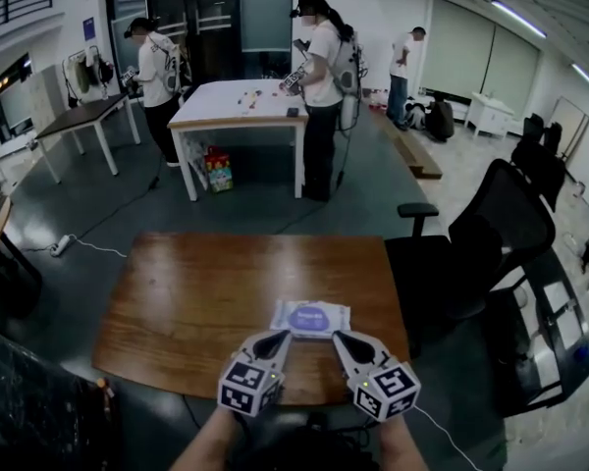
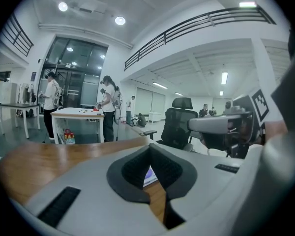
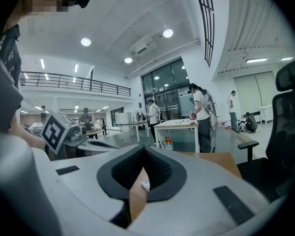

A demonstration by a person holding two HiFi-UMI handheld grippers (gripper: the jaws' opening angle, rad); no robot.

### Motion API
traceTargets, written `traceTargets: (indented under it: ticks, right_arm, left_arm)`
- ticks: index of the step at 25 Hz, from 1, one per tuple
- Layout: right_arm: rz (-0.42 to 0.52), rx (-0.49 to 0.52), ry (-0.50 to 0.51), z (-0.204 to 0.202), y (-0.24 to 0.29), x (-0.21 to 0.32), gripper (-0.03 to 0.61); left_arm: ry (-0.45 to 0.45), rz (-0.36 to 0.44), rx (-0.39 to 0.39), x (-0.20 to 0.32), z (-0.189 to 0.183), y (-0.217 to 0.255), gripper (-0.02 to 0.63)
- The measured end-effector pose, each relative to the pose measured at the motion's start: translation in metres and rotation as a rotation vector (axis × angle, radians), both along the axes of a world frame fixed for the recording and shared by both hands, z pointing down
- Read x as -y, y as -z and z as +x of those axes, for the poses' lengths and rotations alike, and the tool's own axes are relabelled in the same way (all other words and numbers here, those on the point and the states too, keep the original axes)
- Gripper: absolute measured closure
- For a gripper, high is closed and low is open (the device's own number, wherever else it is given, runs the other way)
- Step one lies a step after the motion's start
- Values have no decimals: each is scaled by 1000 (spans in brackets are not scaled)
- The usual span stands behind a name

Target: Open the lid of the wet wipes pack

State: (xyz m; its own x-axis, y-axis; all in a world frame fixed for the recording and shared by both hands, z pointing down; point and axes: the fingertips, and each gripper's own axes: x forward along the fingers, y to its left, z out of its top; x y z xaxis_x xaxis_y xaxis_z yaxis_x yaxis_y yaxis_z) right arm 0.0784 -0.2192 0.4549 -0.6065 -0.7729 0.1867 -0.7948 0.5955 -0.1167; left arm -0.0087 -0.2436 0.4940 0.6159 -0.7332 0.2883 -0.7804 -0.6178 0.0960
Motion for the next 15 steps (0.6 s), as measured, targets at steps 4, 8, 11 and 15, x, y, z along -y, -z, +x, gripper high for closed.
traceTargets:
  ticks: [4, 8, 11, 15]
  right_arm:
    - [-21, -34, 46, 15, -14, 37, 568]
    - [-45, -90, 105, 12, -30, 58, 568]
    - [-67, -122, 126, 9, -45, 67, 568]
    - [-119, -158, 138, 4, -74, 82, 568]
  left_arm:
    - [55, -34, 35, 30, 8, -14, 607]
    - [113, -61, 62, 49, 6, -27, 607]
    - [137, -88, 80, 59, 3, -43, 607]
    - [153, -135, 111, 75, -2, -70, 607]
